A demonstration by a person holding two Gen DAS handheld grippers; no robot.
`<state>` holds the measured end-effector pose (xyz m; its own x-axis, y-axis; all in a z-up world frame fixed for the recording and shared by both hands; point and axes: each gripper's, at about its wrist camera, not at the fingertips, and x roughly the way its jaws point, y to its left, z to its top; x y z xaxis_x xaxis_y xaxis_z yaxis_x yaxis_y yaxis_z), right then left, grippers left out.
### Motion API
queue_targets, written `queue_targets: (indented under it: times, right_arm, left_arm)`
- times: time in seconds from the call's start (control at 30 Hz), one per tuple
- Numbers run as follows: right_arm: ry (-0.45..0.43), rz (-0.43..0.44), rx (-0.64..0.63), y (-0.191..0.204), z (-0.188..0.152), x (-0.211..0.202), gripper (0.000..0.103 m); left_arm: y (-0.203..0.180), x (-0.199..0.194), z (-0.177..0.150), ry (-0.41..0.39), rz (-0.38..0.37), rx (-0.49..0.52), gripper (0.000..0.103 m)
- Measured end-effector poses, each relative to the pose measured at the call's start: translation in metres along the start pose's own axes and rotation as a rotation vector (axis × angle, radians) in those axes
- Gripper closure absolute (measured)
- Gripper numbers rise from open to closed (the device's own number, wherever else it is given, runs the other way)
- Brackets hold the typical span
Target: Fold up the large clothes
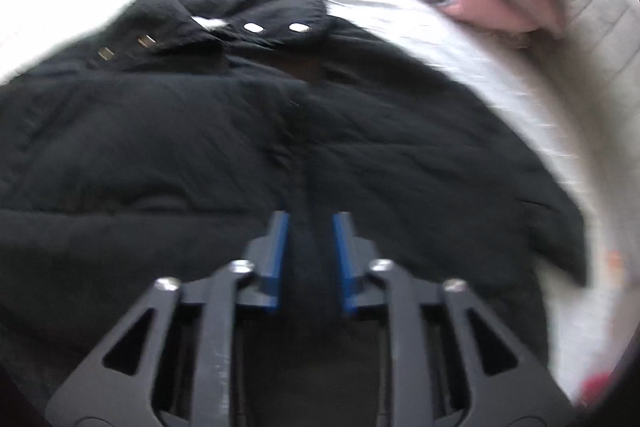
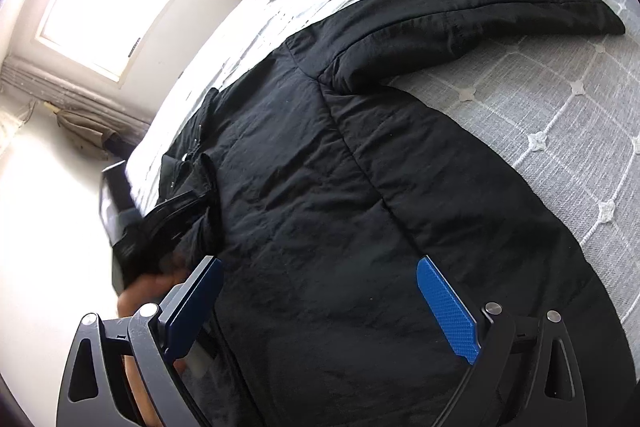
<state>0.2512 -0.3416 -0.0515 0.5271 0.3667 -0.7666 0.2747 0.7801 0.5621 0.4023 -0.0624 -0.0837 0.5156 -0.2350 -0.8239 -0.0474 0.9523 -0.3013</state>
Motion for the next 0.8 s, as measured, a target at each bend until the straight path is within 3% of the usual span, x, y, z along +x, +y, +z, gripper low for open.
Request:
queue_targets:
  times: [0.07, 0.13, 0.23, 0.3, 0.4, 0.47, 0.5, 0.6, 0.67, 0.8]
  right_arm:
    - [-0.012, -0.008, -0.006, 0.000, 0.001, -0.002, 0.005]
    - [-0.021, -0.027, -0.012, -0.001, 0.002, -0.003, 0.004]
    - [-0.020, -0.025, -0.007, -0.002, 0.001, -0.003, 0.004]
    - [-0.021, -0.022, -0.013, -0.001, 0.001, -0.003, 0.004]
    - [-0.020, -0.017, -0.019, 0.003, 0.000, -0.001, 0.005]
    - [-0.014, -0.019, -0.022, 0.005, -0.002, 0.002, 0.004]
    - [-0.010, -0.021, -0.024, 0.006, -0.003, 0.004, 0.004]
    - [0.009, -0.024, -0.037, 0.010, -0.005, 0.011, 0.005]
    - [0.022, -0.022, -0.051, 0.012, -0.006, 0.015, 0.004]
    - [0.001, -0.033, -0.059, 0.010, -0.004, 0.014, 0.004]
  left_arm:
    - [0.013, -0.022, 0.000, -0.013, -0.034, -0.029, 0.056]
    - [0.030, -0.052, 0.001, -0.067, -0.003, -0.018, 0.052]
    - [0.077, -0.088, 0.003, -0.150, 0.166, -0.036, 0.052]
    - [0.123, -0.097, 0.006, -0.166, 0.264, -0.109, 0.052]
    - [0.208, -0.090, 0.001, -0.107, 0.350, -0.307, 0.052]
    - [0.246, -0.078, -0.012, -0.082, 0.283, -0.423, 0.060]
    - [0.250, -0.075, -0.016, -0.095, 0.263, -0.433, 0.061]
    - [0.227, -0.068, -0.016, -0.107, 0.345, -0.333, 0.061]
    - [0.218, -0.069, -0.015, -0.088, 0.350, -0.340, 0.061]
    - [0.203, -0.106, -0.019, -0.117, 0.355, -0.348, 0.058]
